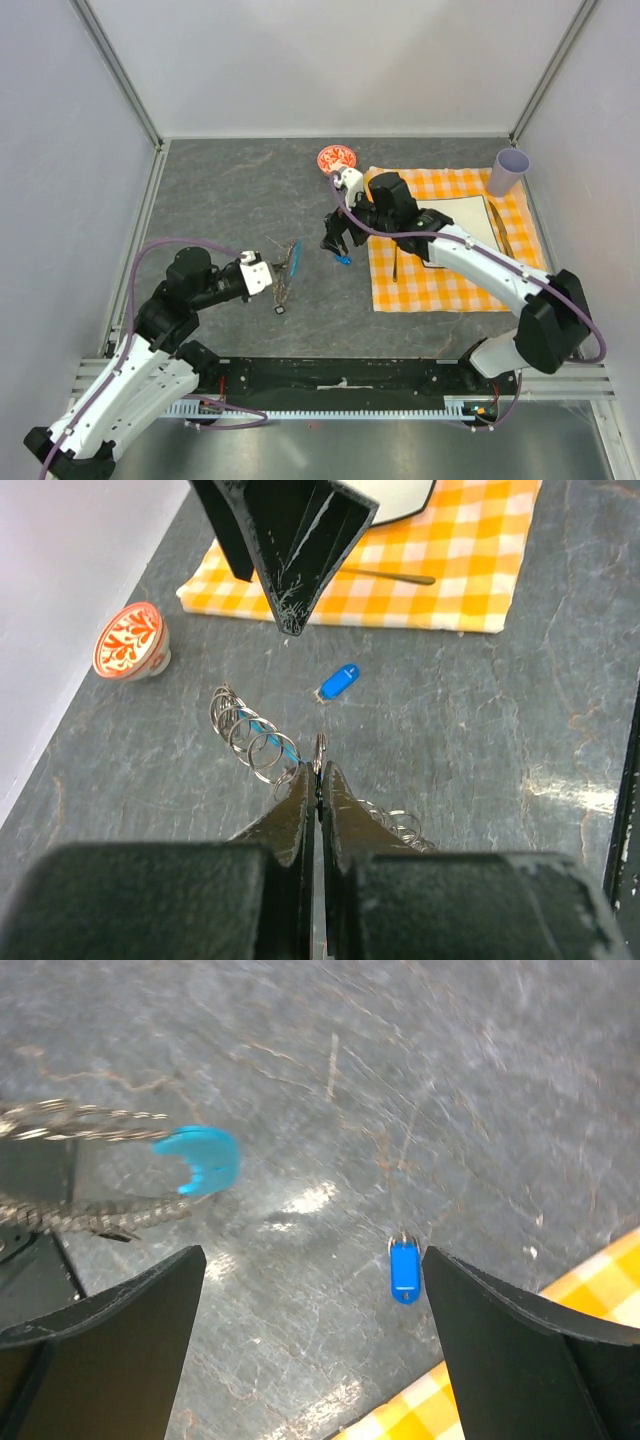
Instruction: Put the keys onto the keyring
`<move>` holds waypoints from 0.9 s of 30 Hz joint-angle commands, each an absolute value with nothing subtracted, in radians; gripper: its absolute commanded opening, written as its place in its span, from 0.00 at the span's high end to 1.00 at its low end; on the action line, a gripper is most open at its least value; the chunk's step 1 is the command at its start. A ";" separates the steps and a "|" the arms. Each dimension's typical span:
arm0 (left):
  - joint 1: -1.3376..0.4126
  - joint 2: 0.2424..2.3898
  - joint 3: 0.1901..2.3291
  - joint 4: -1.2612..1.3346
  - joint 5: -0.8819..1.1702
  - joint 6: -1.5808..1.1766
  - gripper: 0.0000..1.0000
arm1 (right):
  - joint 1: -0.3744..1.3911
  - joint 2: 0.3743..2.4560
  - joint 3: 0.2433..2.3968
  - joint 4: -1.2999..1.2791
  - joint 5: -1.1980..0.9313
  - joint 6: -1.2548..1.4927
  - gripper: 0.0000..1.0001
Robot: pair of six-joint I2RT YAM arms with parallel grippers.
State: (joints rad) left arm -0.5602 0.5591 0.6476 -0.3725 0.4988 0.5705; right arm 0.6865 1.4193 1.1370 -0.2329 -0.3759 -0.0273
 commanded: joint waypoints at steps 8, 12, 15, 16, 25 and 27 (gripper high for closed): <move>-0.569 0.506 0.614 -0.282 0.428 0.634 0.98 | 0.666 1.638 1.232 -0.302 -0.153 0.207 0.11; -0.571 0.497 0.601 -0.281 0.443 0.653 0.98 | 0.664 1.699 1.255 -0.311 -0.138 0.268 0.19; -0.571 0.495 0.595 -0.279 0.454 0.669 0.98 | 0.666 1.753 1.294 -0.337 -0.117 0.287 0.27; -0.572 0.495 0.594 -0.278 0.453 0.669 0.98 | 0.666 1.767 1.304 -0.342 -0.115 0.293 0.33; -0.574 0.506 0.592 -0.273 0.453 0.673 0.98 | 0.666 1.890 1.370 -0.376 -0.135 0.149 0.63; -0.574 0.508 0.591 -0.272 0.451 0.673 0.98 | 0.666 1.899 1.362 -0.374 -0.172 0.085 0.64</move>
